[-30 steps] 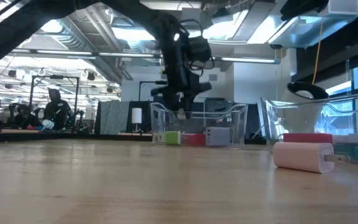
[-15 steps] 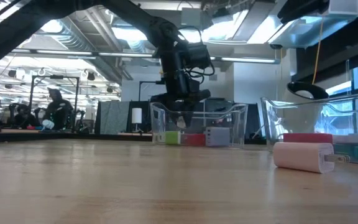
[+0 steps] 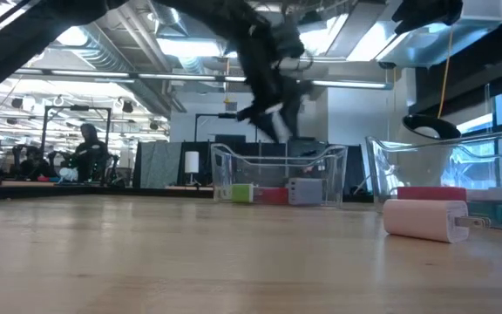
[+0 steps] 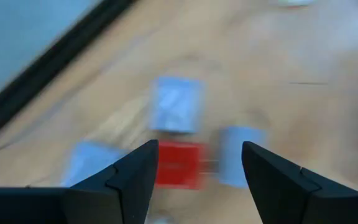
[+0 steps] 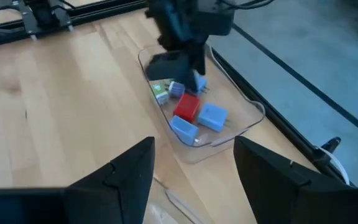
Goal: Pick & Place Office items
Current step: Put the large pink charger adapter into the top transparent bin
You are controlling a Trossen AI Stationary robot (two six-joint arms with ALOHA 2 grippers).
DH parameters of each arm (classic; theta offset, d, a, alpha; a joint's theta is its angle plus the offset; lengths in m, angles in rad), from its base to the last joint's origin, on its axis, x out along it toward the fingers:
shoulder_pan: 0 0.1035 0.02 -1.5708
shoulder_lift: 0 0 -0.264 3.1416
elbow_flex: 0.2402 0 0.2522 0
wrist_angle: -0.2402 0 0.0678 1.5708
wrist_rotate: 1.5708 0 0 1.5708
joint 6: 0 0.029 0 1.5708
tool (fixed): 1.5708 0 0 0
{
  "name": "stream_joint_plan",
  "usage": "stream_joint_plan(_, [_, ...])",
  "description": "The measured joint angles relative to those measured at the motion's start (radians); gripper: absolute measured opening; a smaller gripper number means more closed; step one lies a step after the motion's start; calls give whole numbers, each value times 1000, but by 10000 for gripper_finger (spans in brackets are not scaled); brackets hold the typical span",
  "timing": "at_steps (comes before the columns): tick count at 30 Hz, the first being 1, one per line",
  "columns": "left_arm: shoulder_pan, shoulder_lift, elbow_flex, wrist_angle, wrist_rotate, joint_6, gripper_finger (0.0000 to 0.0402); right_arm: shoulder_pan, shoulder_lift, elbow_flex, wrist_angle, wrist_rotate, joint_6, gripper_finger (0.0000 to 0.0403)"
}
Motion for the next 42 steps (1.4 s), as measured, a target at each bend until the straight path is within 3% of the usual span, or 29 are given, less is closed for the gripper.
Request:
stream_joint_plan(4, [-89,-2,56,43,141,57,227,0,0,0,-15,0,-1,221])
stream_joint_plan(7, [-189,-2,57,88,170,165,228,0,0,0,-32,0,-10,221])
stream_joint_plan(10, [-298,-2,50,90,139,306,228,0,0,0,-57,-19,-31,221])
stream_joint_plan(15, [-445,0,-3,96,-7,429,228,0,0,0,-89,-88,-34,221])
stream_joint_plan(22, [-582,-1,-74,266,-12,491,228,0,0,0,-94,-191,-44,221])
stream_joint_plan(29, [-617,-1,-142,464,12,455,228,0,0,0,-94,-243,-65,221])
stream_joint_plan(37, [-585,45,-145,447,156,499,229,0,0,0,-94,-241,-46,221])
stream_joint_plan(42, [-563,84,-147,429,250,626,229,0,4,0,-91,-235,-40,221])
